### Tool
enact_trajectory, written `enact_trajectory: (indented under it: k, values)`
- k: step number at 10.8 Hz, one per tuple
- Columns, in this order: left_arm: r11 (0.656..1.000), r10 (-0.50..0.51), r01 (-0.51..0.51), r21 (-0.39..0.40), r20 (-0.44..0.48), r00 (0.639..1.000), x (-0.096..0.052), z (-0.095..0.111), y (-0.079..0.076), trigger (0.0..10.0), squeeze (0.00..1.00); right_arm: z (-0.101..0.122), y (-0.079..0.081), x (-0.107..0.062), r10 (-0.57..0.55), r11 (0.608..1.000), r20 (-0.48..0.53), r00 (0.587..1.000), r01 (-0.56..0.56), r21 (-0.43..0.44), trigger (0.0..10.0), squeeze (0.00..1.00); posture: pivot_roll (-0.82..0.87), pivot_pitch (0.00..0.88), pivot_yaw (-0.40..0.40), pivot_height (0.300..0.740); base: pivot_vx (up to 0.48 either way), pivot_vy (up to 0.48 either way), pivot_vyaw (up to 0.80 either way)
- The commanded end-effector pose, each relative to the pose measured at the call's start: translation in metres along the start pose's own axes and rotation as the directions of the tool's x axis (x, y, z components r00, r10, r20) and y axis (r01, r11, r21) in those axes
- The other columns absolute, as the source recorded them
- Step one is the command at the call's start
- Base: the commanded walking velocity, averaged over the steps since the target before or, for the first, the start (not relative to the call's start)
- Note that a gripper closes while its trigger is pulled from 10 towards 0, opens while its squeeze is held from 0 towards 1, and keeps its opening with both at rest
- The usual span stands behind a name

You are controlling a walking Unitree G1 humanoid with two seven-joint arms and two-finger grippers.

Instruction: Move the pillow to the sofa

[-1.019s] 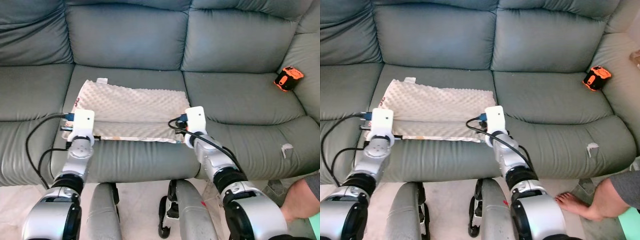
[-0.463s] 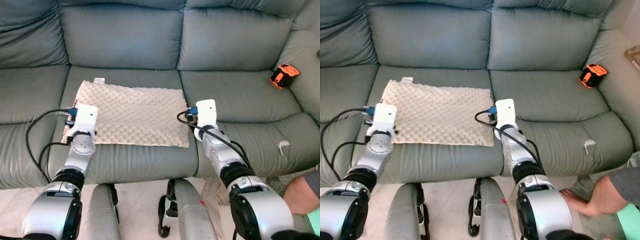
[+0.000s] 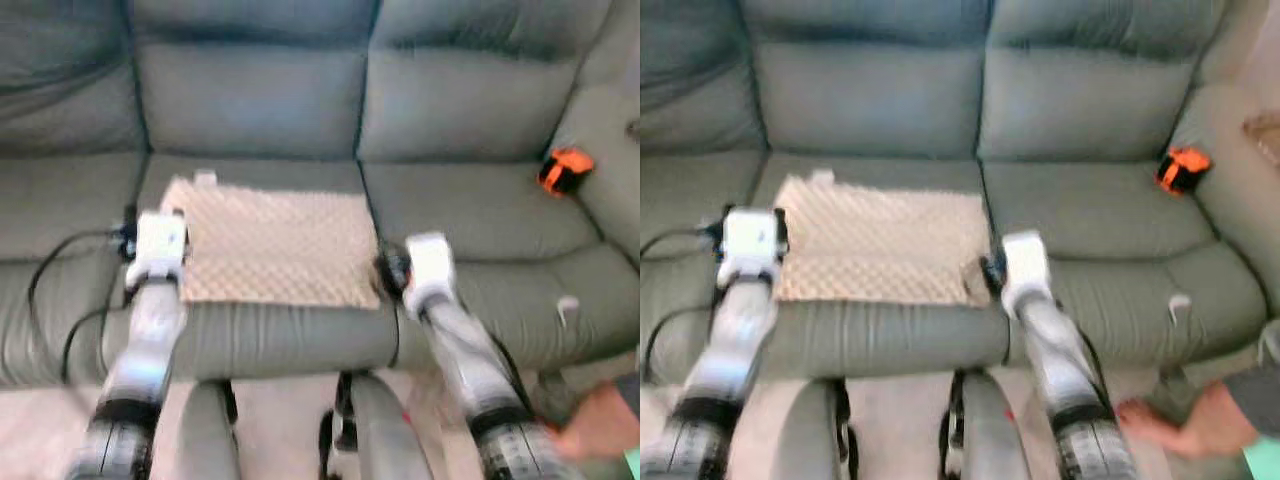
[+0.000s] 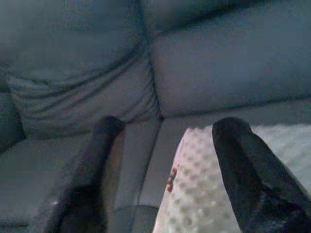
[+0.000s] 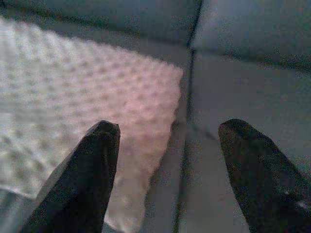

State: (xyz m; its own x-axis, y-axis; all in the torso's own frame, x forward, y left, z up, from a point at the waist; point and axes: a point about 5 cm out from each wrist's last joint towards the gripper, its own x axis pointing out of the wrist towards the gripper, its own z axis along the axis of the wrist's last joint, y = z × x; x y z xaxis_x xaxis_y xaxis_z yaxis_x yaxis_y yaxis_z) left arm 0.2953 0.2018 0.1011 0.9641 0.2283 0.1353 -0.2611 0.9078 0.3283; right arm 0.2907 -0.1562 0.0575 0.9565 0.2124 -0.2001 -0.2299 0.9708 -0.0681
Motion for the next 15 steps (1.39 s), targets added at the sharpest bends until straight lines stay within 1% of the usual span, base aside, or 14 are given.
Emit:
enact_trajectory:
  k: [1,2,3,4,5,6,7,8,10,11,12,13,14,15]
  values:
    - [0.999,-0.039,0.039,-0.018,0.013,0.999,-0.005,0.004,-0.003,10.0,1.0,0.01,-0.004,-0.004,0.004,1.0,0.048,0.999,-0.003,-0.014,10.0,1.0,-0.03,0.0,-0.083,0.645,0.0,0.0,0.0]
    - [0.997,-0.074,0.075,-0.036,0.01,0.997,-0.014,0.004,-0.005,10.0,1.0,0.009,-0.006,-0.014,-0.005,1.0,0.073,0.997,0.007,-0.024,10.0,1.0,-0.02,0.0,-0.076,0.645,0.0,0.0,0.0]
    - [0.985,-0.17,0.171,-0.03,0.031,0.985,-0.041,0.006,-0.005,10.0,1.0,0.01,-0.014,-0.037,-0.097,0.995,0.09,0.991,0.1,-0.029,10.0,1.0,-0.01,0.0,-0.071,0.645,0.0,0.0,0.0]
    - [0.982,-0.188,0.188,-0.028,0.031,0.982,-0.051,0.007,-0.005,10.0,1.0,0.014,-0.016,-0.04,-0.156,0.987,0.121,0.98,0.16,-0.026,10.0,1.0,0.01,0.0,-0.068,0.645,0.0,0.0,0.0]
    - [0.984,-0.175,0.175,-0.034,0.022,0.984,-0.053,0.007,-0.004,10.0,1.0,0.018,-0.018,-0.039,-0.216,0.976,0.142,0.966,0.217,0.007,10.0,1.0,0.01,0.0,-0.058,0.645,0.0,0.0,0.0]
    - [0.983,-0.179,0.179,-0.035,0.009,0.984,-0.057,0.006,-0.007,10.0,1.0,0.026,-0.014,-0.039,-0.218,0.976,0.182,0.959,0.209,0.064,10.0,1.0,0.01,0.0,-0.051,0.645,0.0,0.0,0.0]
    - [0.975,-0.218,0.218,-0.043,0.003,0.976,-0.06,0.008,-0.018,10.0,1.0,0.03,-0.007,-0.035,-0.198,0.978,0.191,0.961,0.18,0.108,10.0,0.07,0.01,0.0,-0.05,0.645,0.0,0.0,0.0]
    - [0.966,-0.255,0.255,-0.039,0.015,0.967,-0.056,0.011,-0.023,10.0,0.0,0.04,-0.001,-0.029,-0.165,0.983,0.229,0.959,0.141,0.117,10.0,0.0,0.01,0.0,-0.056,0.655,0.0,0.0,0.0]
    - [0.966,-0.255,0.255,-0.05,0.006,0.967,-0.054,0.011,-0.023,10.0,0.0,0.039,0.002,-0.026,-0.162,0.98,0.217,0.963,0.132,0.148,10.0,0.0,0.01,0.0,-0.061,0.689,0.0,0.0,0.0]
    - [0.963,-0.264,0.264,-0.061,-0.005,0.964,-0.055,0.01,-0.025,10.0,0.0,0.038,0.002,-0.026,-0.156,0.981,0.213,0.964,0.127,0.145,10.0,0.0,0.01,0.0,-0.057,0.709,0.0,0.0,0.0]
    - [0.963,-0.264,0.263,-0.052,-0.006,0.965,-0.055,0.01,-0.027,10.0,0.0,0.039,0.001,-0.027,-0.155,0.981,0.213,0.965,0.126,0.146,10.0,0.0,0.01,0.0,-0.06,0.723,0.0,0.0,0.0]
    - [0.967,-0.252,0.252,-0.046,0.003,0.968,-0.053,0.013,-0.027,10.0,0.0,0.038,0.002,-0.027,-0.151,0.981,0.208,0.966,0.121,0.152,10.0,0.0,0.01,0.0,-0.062,0.733,0.0,0.0,0.0]
    - [0.971,-0.234,0.233,-0.057,-0.004,0.972,-0.05,0.014,-0.025,10.0,0.0,0.036,0.005,-0.029,-0.139,0.981,0.2,0.97,0.107,0.159,10.0,0.0,0.0,0.0,-0.055,0.74,0.0,0.0,0.0]
    - [0.967,-0.246,0.245,-0.071,-0.015,0.969,-0.051,0.013,-0.026,10.0,0.0,0.037,0.009,-0.027,-0.128,0.983,0.198,0.972,0.097,0.158,10.0,0.0,-0.01,0.0,-0.047,0.74,0.0,0.0,0.0]
